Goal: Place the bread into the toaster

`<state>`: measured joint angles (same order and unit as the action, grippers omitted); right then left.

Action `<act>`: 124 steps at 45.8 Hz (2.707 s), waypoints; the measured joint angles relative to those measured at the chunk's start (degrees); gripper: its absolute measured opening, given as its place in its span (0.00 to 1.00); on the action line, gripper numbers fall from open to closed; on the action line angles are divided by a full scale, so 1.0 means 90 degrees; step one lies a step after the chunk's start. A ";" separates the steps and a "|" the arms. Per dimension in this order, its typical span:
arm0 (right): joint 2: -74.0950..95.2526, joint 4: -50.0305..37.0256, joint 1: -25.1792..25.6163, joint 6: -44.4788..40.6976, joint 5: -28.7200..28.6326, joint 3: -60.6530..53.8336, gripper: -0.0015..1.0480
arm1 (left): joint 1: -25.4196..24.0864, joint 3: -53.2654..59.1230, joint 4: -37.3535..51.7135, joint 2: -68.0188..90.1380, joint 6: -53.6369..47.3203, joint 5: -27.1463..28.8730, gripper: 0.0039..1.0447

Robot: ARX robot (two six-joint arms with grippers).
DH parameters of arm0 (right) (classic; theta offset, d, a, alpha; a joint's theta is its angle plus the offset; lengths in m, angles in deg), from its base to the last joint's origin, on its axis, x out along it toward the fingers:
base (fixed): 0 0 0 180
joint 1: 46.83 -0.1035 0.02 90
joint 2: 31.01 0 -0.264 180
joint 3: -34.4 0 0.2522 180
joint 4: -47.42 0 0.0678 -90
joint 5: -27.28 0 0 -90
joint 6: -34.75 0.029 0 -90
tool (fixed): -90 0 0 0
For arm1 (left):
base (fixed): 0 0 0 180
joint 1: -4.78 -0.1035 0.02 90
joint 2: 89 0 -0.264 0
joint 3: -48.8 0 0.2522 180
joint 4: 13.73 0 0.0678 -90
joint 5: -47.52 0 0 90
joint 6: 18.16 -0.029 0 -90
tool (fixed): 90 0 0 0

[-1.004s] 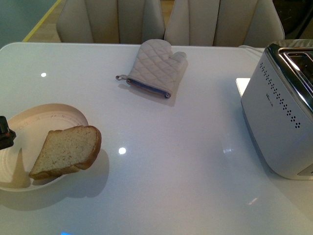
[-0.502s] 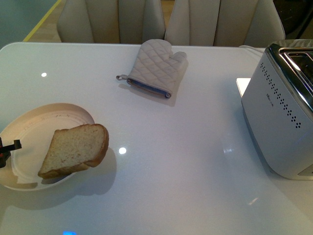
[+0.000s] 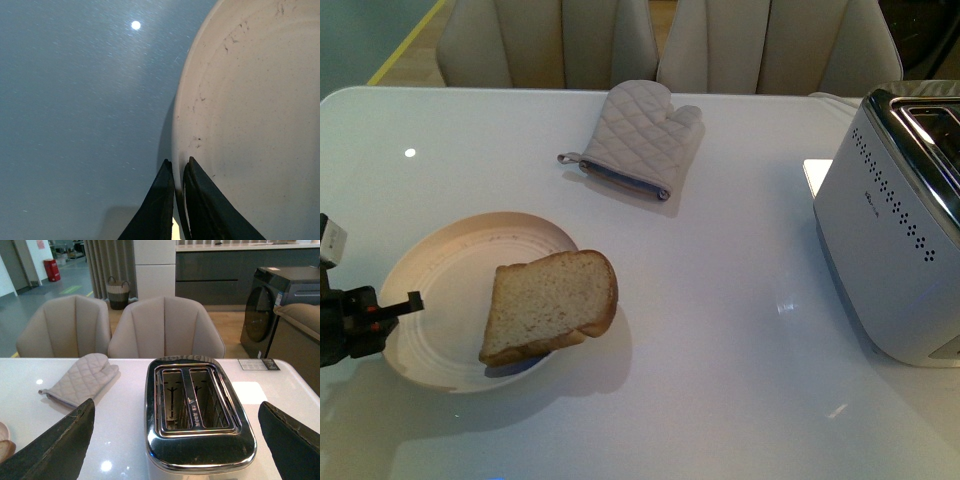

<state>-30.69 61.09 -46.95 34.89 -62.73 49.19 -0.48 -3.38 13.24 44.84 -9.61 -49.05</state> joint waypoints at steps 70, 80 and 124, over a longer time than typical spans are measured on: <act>0.0000 0.0000 0.0000 0.0002 0.0002 0.0000 0.92 | 0.1586 0.1566 0.0112 -0.4716 0.2674 0.0690 0.95; 0.0000 0.0000 0.0000 0.0000 0.0002 0.0000 0.92 | 0.0901 0.2334 -0.0772 -0.7815 0.2684 0.0590 0.94; 0.0000 0.0000 0.0000 0.0000 0.0002 0.0000 0.92 | 0.0583 0.4078 -0.1171 -1.1368 -0.0867 0.0731 0.03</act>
<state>-30.69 61.09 -46.95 34.89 -62.70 49.19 4.77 33.32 2.71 -57.47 -17.41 -42.47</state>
